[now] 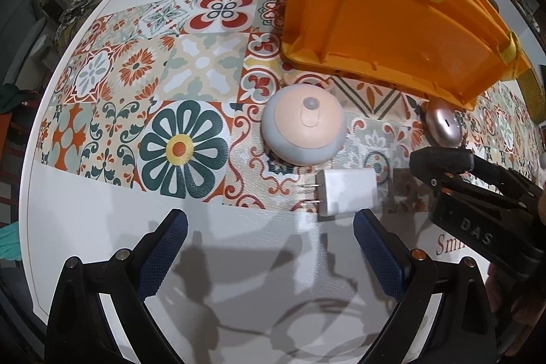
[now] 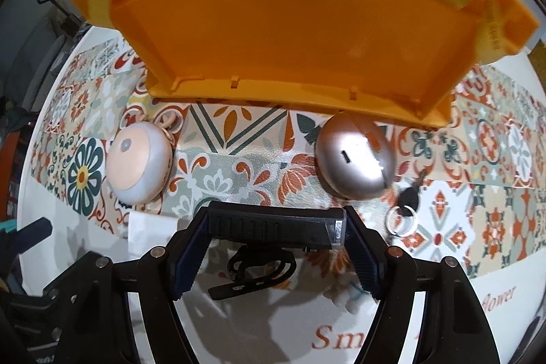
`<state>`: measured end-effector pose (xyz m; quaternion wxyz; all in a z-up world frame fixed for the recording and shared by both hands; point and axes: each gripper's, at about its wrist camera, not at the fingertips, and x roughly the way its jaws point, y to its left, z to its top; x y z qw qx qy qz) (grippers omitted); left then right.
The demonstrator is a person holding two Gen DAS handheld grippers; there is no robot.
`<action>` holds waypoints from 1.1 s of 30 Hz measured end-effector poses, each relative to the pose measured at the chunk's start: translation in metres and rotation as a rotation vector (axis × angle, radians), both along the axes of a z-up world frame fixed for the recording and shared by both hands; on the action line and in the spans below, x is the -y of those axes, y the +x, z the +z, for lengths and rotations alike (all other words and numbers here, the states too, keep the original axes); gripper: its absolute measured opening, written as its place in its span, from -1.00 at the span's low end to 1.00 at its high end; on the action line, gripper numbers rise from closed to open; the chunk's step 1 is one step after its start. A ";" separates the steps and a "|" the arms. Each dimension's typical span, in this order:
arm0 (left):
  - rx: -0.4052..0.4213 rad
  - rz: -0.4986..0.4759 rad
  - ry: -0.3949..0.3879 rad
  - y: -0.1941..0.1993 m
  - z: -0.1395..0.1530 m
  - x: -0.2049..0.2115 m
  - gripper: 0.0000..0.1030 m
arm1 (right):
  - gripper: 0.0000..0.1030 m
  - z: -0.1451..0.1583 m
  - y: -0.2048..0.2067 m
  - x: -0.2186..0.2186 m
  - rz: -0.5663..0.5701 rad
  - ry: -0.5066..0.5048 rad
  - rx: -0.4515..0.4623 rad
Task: Organize rigid objects
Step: 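Close the right tool on the black bike light, then grasp the white charger plug with the left tool while the right holds the bike light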
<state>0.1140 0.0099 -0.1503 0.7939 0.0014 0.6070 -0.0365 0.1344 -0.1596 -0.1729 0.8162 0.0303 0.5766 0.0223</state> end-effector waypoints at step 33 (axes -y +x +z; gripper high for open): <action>-0.022 -0.033 -0.030 0.020 -0.044 0.057 0.42 | 0.44 0.021 -0.042 0.052 -0.063 -0.085 0.010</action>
